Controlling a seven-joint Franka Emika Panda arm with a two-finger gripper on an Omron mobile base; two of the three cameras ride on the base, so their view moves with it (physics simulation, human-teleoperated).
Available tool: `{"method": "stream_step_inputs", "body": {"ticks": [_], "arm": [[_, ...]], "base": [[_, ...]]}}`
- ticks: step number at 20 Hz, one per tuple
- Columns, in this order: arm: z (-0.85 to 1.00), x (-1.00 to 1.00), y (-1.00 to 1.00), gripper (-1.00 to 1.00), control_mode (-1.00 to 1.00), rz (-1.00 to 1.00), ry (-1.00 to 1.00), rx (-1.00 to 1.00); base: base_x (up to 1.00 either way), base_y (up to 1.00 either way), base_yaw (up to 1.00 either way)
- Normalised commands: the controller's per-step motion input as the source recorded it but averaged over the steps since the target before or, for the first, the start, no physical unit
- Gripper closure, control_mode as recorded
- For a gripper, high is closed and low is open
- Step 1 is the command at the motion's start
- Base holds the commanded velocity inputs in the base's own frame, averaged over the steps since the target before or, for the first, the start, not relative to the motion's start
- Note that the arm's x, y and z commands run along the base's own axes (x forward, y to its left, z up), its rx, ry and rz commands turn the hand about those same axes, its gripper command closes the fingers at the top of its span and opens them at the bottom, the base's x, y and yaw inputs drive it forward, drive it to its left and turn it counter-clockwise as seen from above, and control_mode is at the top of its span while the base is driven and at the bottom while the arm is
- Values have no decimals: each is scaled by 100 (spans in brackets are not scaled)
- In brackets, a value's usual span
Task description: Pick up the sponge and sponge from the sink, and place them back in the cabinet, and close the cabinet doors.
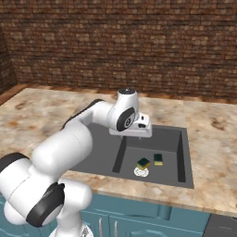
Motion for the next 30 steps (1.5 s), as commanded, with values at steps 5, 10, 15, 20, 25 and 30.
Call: {"method": "stream_step_inputs", "body": {"ticks": [5, 10, 15, 20, 25, 30], "arm": [[-16, 0, -6, -100, -100, 0, 0, 0], [-14, 2, -2, -100, -100, 0, 0, 0], [-14, 2, 0, -100, -100, 0, 0, 0], [-16, 1, 0, -100, -100, 0, 0, 0], [-18, 1, 0, -100, -100, 0, 0, 0], [-19, 3, 0, -100, -100, 0, 0, 0]], "base": [[0, 0, 0], [0, 0, 0], [0, 0, 0], [0, 0, 0], [0, 0, 0], [0, 0, 0]]}}
